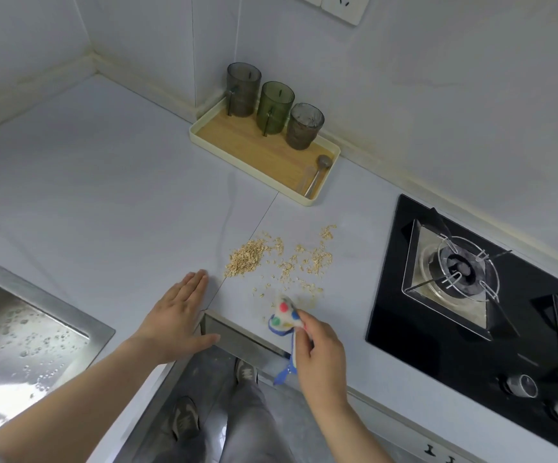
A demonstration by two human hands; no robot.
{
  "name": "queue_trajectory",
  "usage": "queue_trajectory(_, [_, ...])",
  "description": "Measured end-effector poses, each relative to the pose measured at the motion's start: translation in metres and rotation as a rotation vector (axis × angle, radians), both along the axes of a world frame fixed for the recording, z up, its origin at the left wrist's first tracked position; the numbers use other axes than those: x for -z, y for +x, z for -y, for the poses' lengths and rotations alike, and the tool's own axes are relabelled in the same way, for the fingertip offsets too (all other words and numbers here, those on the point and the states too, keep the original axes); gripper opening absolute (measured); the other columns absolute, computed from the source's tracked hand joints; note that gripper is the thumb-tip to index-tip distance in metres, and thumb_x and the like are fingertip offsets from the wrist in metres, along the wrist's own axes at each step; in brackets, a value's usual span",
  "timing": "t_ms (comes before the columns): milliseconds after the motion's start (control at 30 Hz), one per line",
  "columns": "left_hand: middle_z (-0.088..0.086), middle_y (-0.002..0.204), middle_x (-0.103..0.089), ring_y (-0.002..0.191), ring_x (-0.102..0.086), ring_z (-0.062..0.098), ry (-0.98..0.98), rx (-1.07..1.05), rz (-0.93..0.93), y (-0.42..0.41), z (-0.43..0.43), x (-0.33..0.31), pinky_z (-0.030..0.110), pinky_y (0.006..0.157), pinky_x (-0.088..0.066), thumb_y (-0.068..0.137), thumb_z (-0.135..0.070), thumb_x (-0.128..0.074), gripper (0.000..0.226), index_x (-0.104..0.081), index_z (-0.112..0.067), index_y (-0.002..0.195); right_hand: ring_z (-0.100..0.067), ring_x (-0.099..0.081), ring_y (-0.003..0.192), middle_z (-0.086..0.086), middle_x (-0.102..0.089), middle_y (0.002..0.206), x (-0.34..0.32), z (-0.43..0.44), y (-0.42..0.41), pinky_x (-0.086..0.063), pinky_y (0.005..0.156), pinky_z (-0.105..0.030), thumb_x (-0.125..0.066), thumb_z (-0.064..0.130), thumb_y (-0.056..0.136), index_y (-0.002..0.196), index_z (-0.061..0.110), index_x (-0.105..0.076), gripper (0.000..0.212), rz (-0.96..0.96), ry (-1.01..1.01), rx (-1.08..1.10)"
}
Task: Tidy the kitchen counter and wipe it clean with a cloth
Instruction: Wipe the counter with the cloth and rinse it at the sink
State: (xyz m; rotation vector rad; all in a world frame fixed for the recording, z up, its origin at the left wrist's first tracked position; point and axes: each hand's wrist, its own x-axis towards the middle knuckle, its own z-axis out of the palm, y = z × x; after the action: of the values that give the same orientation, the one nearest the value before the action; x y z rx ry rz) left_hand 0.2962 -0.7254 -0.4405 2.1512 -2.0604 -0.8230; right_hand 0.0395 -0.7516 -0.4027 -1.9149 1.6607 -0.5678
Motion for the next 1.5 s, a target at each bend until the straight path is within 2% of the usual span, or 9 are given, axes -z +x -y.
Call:
queue_trajectory(267, [-0.009,0.15,0.032,0.141,0.026,0.009,-0.02,-0.007,0.014,0.009,-0.024,0.009,0.026,0.117,0.012,0.063,-0.078,-0.02,0.112,0.026,-0.014,0.142,-0.014,-0.061,0.093,0.005,-0.069,0.104,0.028,-0.007,0.046,-0.052,0.078,-0.024,-0.039,0.026,0.088,0.11,0.017,-0.068,0.038,-0.122,-0.056,-0.376])
queue_trajectory(400, [-0.009,0.148,0.037,0.14,0.031,0.009,-0.004,-0.008,0.039,0.008,-0.025,0.008,0.024,0.115,0.014,0.062,-0.078,-0.015,0.11,0.03,-0.017,0.143,-0.013,-0.063,0.09,0.006,-0.069,0.104,0.036,0.0,0.046,-0.053,0.075,-0.021,-0.041,0.023,0.083,0.105,0.017,-0.071,0.038,-0.198,-0.118,-0.452])
queue_trajectory(567, [-0.007,0.148,0.038,0.141,0.03,0.011,0.005,-0.011,0.047,0.006,-0.024,0.008,0.026,0.116,0.015,0.061,-0.077,-0.016,0.109,0.036,-0.015,0.135,-0.018,-0.066,0.083,0.001,-0.071,0.097,0.035,0.026,0.033,-0.055,0.067,-0.024,-0.053,0.009,0.076,0.095,0.013,-0.073,0.028,-0.238,-0.108,-0.39])
queue_trajectory(700, [-0.007,0.149,0.037,0.14,0.032,0.011,-0.006,-0.012,0.047,0.006,-0.024,0.01,0.026,0.115,0.018,0.063,-0.076,-0.016,0.11,0.031,-0.016,0.141,-0.023,-0.059,0.106,-0.004,-0.066,0.117,0.03,0.058,0.019,-0.047,0.09,-0.028,-0.055,0.004,0.089,0.115,0.009,-0.068,0.029,-0.284,-0.024,-0.307])
queue_trajectory(867, [-0.007,0.15,0.036,0.141,0.03,0.01,-0.049,-0.031,0.036,0.005,-0.026,0.015,0.026,0.115,0.017,0.068,-0.075,-0.021,0.108,0.026,-0.017,0.146,-0.014,-0.058,0.106,0.002,-0.065,0.116,0.007,0.067,0.02,-0.047,0.091,-0.023,-0.056,0.011,0.093,0.118,0.013,-0.066,0.027,-0.119,-0.019,-0.226])
queue_trajectory(967, [-0.008,0.153,0.03,0.143,0.025,0.009,-0.077,-0.113,-0.016,0.009,-0.031,0.015,0.026,0.117,0.01,0.07,-0.073,-0.032,0.108,0.021,-0.019,0.147,-0.011,-0.056,0.105,0.002,-0.064,0.115,0.003,0.053,0.044,-0.046,0.091,-0.023,-0.055,0.009,0.093,0.119,0.011,-0.066,0.028,-0.056,-0.018,-0.382])
queue_trajectory(1133, [0.012,0.157,-0.022,0.144,-0.012,0.021,-0.082,-0.115,0.041,0.023,-0.044,0.014,0.027,0.113,-0.01,0.065,-0.066,-0.051,0.108,-0.023,-0.005,0.15,-0.02,-0.056,0.103,-0.004,-0.065,0.113,0.027,0.042,0.085,-0.045,0.089,-0.025,-0.05,0.011,0.089,0.117,0.008,-0.066,0.032,-0.104,-0.029,-0.556])
queue_trajectory(1300, [0.008,0.16,-0.015,0.147,-0.001,0.018,-0.095,-0.138,0.068,0.022,-0.044,0.019,0.029,0.114,-0.006,0.068,-0.066,-0.051,0.106,-0.022,-0.007,0.151,-0.017,-0.059,0.089,0.0,-0.063,0.102,0.042,0.035,0.069,-0.054,0.07,-0.023,-0.045,0.021,0.081,0.104,0.011,-0.066,0.032,-0.197,-0.118,-0.557])
queue_trajectory(1500, [0.01,0.159,-0.016,0.147,-0.006,0.022,-0.083,-0.128,0.127,0.018,-0.044,0.025,0.035,0.114,-0.008,0.068,-0.068,-0.05,0.108,-0.023,-0.005,0.15,-0.012,-0.048,0.095,0.001,-0.061,0.103,0.046,0.053,0.021,-0.044,0.083,-0.019,-0.041,0.019,0.082,0.102,0.01,-0.066,0.033,-0.251,-0.19,-0.475])
